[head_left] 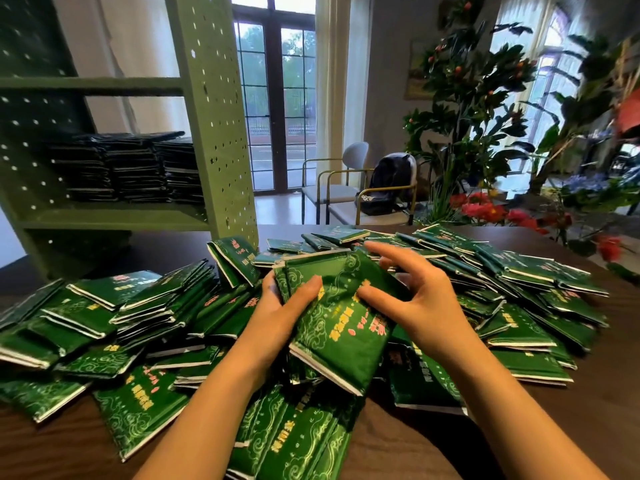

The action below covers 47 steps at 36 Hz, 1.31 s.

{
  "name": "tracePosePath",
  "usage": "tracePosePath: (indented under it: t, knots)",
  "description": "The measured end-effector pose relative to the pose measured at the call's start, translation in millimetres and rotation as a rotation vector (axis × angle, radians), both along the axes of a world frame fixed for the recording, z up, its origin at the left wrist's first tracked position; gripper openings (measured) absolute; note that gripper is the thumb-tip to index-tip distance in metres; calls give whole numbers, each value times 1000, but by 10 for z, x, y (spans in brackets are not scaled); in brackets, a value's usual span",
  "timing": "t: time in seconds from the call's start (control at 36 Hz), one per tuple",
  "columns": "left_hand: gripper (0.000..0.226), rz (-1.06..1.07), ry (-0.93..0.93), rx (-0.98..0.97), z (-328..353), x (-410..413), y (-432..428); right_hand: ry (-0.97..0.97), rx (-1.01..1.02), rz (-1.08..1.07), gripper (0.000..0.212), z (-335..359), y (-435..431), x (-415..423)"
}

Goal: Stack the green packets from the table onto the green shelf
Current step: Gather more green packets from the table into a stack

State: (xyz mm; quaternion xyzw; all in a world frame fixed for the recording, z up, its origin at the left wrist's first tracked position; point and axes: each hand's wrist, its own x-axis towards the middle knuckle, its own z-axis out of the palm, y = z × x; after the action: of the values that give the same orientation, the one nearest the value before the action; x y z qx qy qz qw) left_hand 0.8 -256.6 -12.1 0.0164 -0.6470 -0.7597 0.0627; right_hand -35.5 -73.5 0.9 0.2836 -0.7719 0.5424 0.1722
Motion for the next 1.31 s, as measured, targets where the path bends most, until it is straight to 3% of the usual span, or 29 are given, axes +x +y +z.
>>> tracePosePath:
  t: [0.08,0.17,0.28,0.33,0.42,0.53,0.64,0.78,0.97,1.03,1.11,1.17,1.25,1.31]
  knots:
    - [69,-43,28,-44,-2,-1,-7,141,11,-75,54,-10,-23,6]
    - [89,-66,45,-98,-22,-1,-5,255,8,-99,47,-26,-64,14]
    - [133,-94,25,-159,-35,0,-11,325,35,-62,42,-55,-112,39]
    - [142,-109,30,-161,-35,14,-5,345,50,-30,42,-60,-129,58]
    - [135,-126,47,-180,-30,32,15,372,41,3,41,-69,-141,71]
    - [108,-144,62,-175,-52,26,12,412,46,-4,44,-97,-155,69]
    - [102,-139,64,-144,-58,26,24,433,52,-44,46,-130,-163,43]
    - [90,-98,12,-98,-66,8,-11,305,-57,-63,40,-145,-123,-24]
    - [117,-48,-105,148,-46,5,-65,152,-128,-129,31,-130,-43,-97]
    - [103,-49,-115,211,-30,0,-70,110,-61,-178,25,-132,-23,-116]
    - [54,-74,-83,287,11,20,-64,21,128,-240,23,-142,22,-150]
    - [35,-91,-68,319,51,51,-59,-13,285,-262,22,-151,45,-167]
    - [34,-66,-77,331,58,62,-84,-106,535,-220,28,-166,72,-176]
    - [42,-25,-78,312,50,59,-103,-179,714,-144,47,-171,74,-161]
